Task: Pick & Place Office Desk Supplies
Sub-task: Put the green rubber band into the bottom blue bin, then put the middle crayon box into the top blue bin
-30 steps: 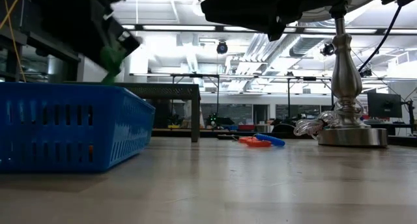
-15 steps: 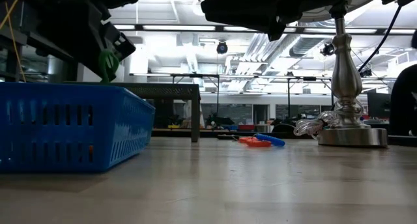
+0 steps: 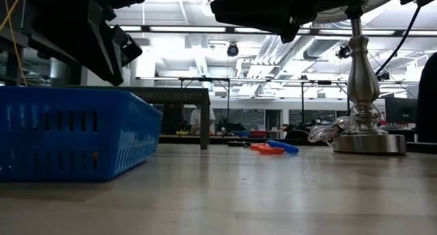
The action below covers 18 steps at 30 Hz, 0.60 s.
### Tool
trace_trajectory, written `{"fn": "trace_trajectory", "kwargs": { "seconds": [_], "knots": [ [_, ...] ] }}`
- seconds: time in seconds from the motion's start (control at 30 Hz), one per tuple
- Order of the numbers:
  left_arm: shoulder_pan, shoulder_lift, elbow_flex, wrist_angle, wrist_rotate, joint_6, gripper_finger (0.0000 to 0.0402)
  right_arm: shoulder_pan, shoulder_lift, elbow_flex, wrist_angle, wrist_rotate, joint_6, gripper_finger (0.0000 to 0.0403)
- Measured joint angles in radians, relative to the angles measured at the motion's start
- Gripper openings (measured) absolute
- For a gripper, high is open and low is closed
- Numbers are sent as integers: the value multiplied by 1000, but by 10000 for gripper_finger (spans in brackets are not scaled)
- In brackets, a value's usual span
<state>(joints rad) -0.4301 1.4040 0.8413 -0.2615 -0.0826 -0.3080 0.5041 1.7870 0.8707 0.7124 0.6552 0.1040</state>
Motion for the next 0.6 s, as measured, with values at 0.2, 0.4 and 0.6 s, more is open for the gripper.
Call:
{"fn": "trace_trajectory", "kwargs": {
  "seconds": [0.2,0.4,0.6],
  "knots": [
    [0,0,0,0,0,0,74,0,0,0,0,0,0,78],
    [0,0,0,1,0,1,74,0,0,0,0,0,0,78],
    [10,-5,0,101,0,27,74,0,0,0,0,0,0,78]
  ]
}}
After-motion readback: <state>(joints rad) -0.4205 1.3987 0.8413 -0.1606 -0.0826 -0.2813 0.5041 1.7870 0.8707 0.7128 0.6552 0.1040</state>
